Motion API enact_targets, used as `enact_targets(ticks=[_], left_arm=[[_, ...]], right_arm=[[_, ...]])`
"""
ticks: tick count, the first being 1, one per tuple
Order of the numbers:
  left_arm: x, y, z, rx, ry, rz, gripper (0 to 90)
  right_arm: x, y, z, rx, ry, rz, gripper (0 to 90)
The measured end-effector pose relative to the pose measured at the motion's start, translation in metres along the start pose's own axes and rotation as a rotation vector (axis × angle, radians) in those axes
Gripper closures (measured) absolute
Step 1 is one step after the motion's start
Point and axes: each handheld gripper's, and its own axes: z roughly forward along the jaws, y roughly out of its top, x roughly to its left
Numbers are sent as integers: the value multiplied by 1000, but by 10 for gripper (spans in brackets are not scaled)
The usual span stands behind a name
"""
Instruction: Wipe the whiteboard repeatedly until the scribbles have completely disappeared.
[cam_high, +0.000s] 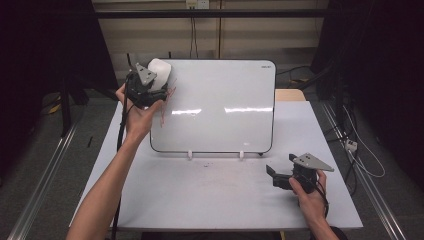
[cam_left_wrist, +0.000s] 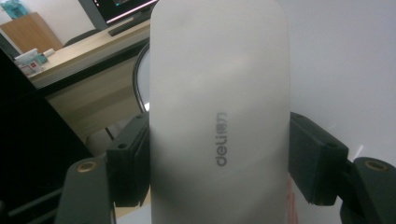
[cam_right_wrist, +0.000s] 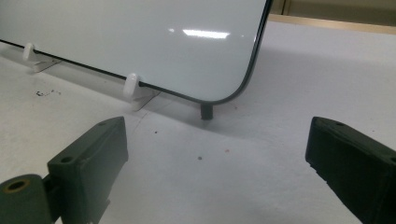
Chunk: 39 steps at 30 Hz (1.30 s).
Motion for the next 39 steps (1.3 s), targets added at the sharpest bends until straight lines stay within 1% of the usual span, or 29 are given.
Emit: enact_targets(ticks=[3,4,5,6,8,15,16,18,22,26,29,32,33,35,39], left_arm=[[0,-1,2,5,3,-4,312],[0,-1,2,8,-1,13,312],[-2,-1,2,8,2,21,312],[-2,-1,3,20,-2,28,312],[-1,-2,5,9,-3,16,312],[-1,-2,5,8,-3,19,311],[-2,-2,6,3,-2,13,310],[-1,-2,6,9,-2,21,311],[-2,-2,6,14,2,20,311],[-5,-2,6,21,7,22,312],[-7,-3,6,27,7,37,312],[-9,-3,7,35,8,44,312],[-11,-4,6,45,0,53,312],[-14,-7,6,46,-14,65,313],[-18,-11,6,49,-16,58,313]], right_arm=[[0,0,0,1,0,1,58],[0,0,0,2,-2,1,58],[0,0,0,2,-1,2,58],[0,0,0,2,0,2,58],[0,0,0,2,0,1,58],[0,0,0,1,0,2,59],[0,0,0,1,0,2,58],[0,0,0,2,0,2,59],[0,0,0,2,-1,2,59],[0,0,0,1,-1,0,59],[0,0,0,0,-1,0,59],[0,0,0,0,-1,-1,59],[0,0,0,0,-1,0,58],[0,0,0,-2,-1,-1,59],[0,0,0,-1,0,0,59]])
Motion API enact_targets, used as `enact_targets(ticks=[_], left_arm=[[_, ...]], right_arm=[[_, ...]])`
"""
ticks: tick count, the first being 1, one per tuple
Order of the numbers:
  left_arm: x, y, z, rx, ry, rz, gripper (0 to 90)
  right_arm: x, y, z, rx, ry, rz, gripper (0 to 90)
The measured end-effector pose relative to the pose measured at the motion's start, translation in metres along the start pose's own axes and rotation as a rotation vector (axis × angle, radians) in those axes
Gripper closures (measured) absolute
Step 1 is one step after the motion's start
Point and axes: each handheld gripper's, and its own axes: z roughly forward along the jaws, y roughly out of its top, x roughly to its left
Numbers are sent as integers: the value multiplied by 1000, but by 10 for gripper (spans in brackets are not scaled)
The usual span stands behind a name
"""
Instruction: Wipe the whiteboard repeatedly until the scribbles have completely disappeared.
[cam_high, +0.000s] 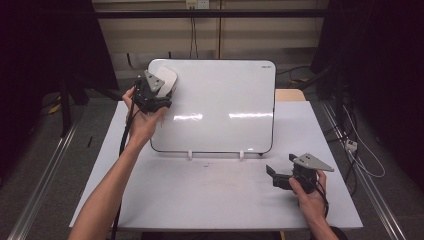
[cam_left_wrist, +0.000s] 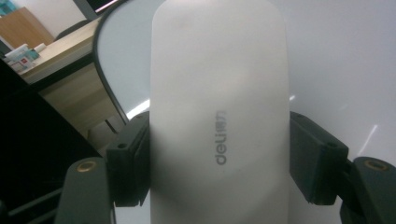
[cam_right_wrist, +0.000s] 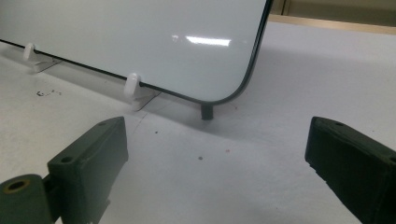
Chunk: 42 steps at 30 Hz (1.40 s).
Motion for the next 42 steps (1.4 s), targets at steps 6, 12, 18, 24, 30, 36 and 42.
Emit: enact_targets(ticks=[6,12,18,24,30,36,42], left_arm=[[-4,-1,-1,8,-6,13,312],[-11,-3,-1,10,-12,27,312],[-20,-6,-1,6,-16,41,312],[-33,-11,-3,12,-40,87,312],[-33,-13,-4,0,-55,82,311],[-27,-11,-2,-33,-72,39,311],[-13,-1,0,-29,-61,30,311]], right_arm=[[0,0,0,0,-1,0,60],[1,0,1,-1,-1,1,60],[1,0,1,1,-1,0,60],[1,0,1,1,-1,2,60],[1,0,1,-1,-1,1,60],[0,0,1,1,0,4,59],[0,0,0,1,1,3,59]])
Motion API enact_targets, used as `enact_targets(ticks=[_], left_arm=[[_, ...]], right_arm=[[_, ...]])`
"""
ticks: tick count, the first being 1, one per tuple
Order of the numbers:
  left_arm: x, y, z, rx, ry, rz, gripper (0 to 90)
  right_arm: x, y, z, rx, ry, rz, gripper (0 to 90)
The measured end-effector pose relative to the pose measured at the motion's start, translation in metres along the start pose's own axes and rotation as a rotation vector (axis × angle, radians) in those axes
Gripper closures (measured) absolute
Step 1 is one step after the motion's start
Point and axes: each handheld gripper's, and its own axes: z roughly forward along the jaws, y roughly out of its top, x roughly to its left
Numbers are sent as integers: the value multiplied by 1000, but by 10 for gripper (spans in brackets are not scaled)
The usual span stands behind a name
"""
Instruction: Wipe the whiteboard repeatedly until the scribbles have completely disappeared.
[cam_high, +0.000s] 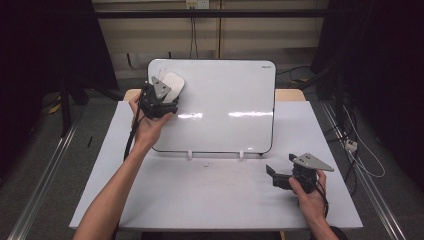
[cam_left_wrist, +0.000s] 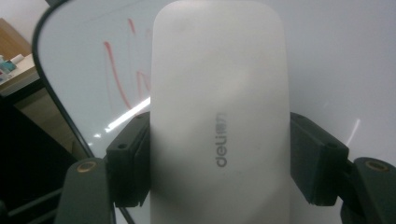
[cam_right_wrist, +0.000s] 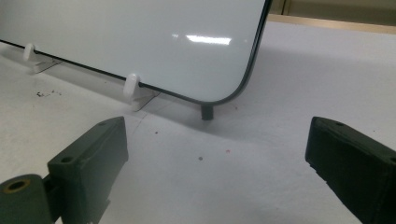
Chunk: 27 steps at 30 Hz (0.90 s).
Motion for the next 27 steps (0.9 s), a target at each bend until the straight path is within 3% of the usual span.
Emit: enact_targets(ticks=[8,11,19,27], left_arm=[[9,5,2,-16,18,-45,310],[14,5,2,-39,20,-79,310],[16,6,2,-36,46,-76,311],[18,4,1,-51,65,-151,311]], right_arm=[[0,0,0,0,2,-1,59],[0,0,0,-1,2,-1,59],[0,0,0,-1,0,0,57],[-1,0,-1,-3,2,1,58]])
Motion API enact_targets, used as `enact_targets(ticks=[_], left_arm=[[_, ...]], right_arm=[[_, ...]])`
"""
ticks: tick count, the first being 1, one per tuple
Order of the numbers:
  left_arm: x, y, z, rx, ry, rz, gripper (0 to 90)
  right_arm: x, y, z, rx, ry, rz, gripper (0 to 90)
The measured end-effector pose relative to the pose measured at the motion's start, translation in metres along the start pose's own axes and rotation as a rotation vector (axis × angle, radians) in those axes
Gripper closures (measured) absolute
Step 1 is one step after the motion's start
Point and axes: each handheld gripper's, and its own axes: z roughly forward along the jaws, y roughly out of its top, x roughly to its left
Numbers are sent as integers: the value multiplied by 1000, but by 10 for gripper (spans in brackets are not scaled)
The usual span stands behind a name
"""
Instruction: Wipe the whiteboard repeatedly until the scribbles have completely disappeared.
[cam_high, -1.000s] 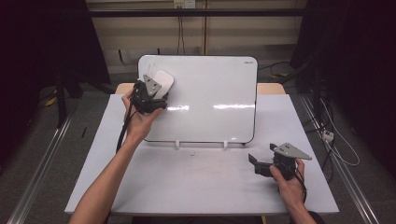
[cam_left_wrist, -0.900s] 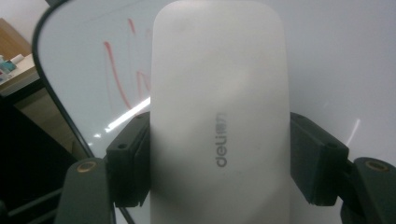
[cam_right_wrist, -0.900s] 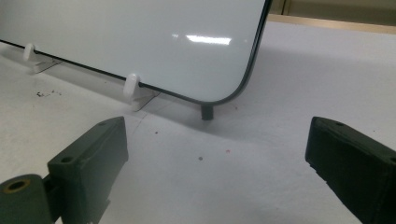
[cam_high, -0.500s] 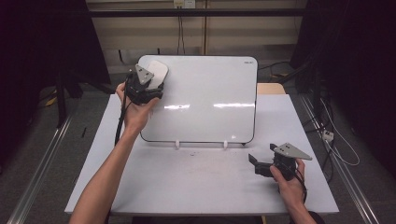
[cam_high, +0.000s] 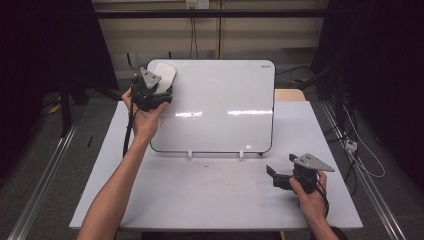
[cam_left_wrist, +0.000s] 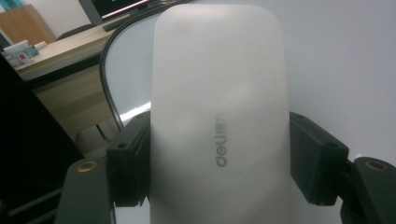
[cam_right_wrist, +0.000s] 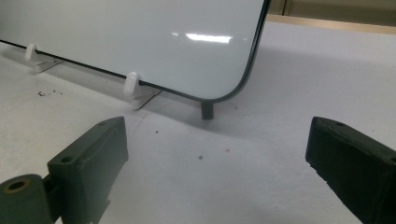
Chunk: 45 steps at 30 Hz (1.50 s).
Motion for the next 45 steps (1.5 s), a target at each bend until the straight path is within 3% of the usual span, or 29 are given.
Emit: enact_targets(ticks=[10,14,20,31,37,45], left_arm=[[5,-7,-1,7,38,-113,311],[5,-6,-2,23,26,-101,311],[-6,-5,-3,39,38,-43,312],[-16,-34,-13,41,-4,6,311],[-25,-46,-19,51,-14,58,311],[-24,-41,-17,60,-21,77,312]], right_arm=[[0,0,0,0,1,-3,57],[0,0,0,1,0,-4,58],[1,0,0,2,0,-5,58],[1,0,1,3,-2,-4,58],[1,0,1,3,-5,-2,58],[1,0,1,2,-6,-2,58]])
